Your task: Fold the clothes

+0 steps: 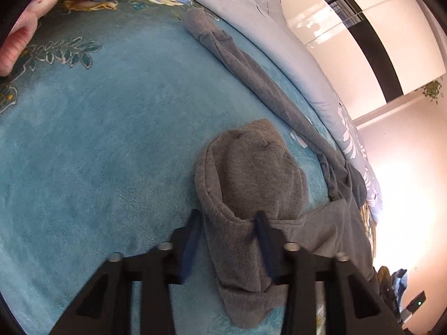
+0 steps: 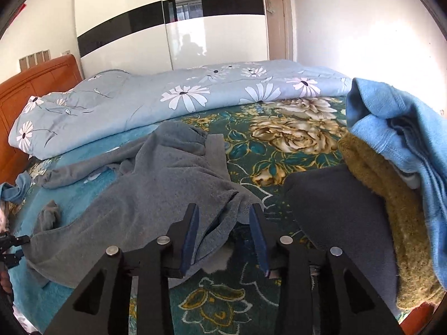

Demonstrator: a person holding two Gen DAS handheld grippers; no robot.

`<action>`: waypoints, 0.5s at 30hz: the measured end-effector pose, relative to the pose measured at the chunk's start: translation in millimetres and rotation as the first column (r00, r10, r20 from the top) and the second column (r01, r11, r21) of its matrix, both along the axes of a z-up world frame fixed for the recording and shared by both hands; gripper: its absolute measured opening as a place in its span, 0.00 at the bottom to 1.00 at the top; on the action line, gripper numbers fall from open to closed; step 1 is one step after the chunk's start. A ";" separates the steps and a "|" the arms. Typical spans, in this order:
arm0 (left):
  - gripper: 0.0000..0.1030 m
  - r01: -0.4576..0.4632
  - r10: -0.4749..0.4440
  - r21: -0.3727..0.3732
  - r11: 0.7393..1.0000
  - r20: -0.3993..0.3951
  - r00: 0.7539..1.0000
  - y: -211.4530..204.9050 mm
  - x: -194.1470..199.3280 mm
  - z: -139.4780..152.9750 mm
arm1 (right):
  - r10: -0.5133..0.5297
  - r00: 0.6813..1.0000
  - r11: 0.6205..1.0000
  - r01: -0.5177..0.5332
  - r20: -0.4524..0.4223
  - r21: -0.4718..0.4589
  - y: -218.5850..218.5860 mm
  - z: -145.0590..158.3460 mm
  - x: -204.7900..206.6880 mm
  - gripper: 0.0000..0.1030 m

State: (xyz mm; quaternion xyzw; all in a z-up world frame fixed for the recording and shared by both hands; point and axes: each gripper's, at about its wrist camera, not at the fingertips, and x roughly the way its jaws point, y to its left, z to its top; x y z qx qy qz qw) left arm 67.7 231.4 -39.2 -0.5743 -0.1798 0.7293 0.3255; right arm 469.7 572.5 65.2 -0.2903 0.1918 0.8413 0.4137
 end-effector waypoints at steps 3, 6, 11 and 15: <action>0.08 -0.008 0.010 0.029 1.000 -0.050 0.999 2.9 7.2 12.8 | 0.029 1.000 1.000 -0.029 -0.007 0.003 -7.1 1.9 -0.4 0.38; 0.07 -0.002 0.011 0.076 0.997 -0.126 0.992 7.8 13.1 41.6 | 0.048 0.999 0.999 -0.049 -0.020 -0.007 -10.7 1.1 -2.2 0.38; 0.07 0.110 -0.063 0.120 0.987 -0.337 0.939 47.8 39.0 116.2 | 0.077 0.996 0.997 -0.078 -0.041 -0.028 -15.8 -4.1 -5.9 0.38; 0.07 0.282 -0.239 0.038 0.959 -0.427 0.872 112.1 82.7 129.1 | 0.077 0.996 0.996 -0.080 -0.048 -0.051 -17.9 -11.0 -5.3 0.38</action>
